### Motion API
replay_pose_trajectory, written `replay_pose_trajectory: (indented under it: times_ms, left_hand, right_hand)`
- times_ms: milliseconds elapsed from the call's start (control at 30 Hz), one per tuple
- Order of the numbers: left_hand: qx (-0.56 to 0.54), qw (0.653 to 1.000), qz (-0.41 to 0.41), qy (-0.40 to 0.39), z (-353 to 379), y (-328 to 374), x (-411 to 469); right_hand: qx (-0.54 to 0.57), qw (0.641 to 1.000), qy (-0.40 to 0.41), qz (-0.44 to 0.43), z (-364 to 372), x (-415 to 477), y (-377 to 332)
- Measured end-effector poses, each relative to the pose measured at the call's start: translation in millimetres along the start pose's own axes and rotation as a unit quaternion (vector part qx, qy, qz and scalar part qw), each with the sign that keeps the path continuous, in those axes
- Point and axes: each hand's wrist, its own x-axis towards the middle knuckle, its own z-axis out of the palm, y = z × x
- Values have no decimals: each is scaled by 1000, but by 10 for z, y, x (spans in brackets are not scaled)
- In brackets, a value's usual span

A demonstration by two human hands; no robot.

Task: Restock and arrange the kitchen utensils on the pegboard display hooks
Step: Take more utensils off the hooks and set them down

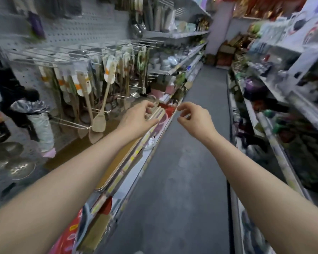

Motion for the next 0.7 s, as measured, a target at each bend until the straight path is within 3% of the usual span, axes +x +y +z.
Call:
replay_pose_trajectory:
  times_ms: [267,700]
  left_hand:
    - [-29,999,30,-27,465,-97,1612]
    - [-37,998,32,-41,1487,-231,3579]
  right_hand:
    - [-17,998,19,54,55,1330,585]
    - [-25,997,7,66,184,3182,1783]
